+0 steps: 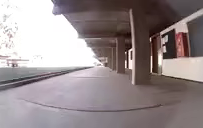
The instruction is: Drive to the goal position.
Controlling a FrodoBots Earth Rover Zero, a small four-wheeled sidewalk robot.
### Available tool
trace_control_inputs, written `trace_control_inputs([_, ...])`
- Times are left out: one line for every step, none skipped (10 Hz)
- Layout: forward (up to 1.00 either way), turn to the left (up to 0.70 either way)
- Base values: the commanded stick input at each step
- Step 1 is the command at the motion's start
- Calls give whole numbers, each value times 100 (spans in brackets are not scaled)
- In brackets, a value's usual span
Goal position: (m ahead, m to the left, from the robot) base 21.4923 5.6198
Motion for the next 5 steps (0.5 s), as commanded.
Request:
trace_control_inputs([50,0])
trace_control_inputs([50,0])
trace_control_inputs([50,0])
trace_control_inputs([50,0])
trace_control_inputs([50,0])
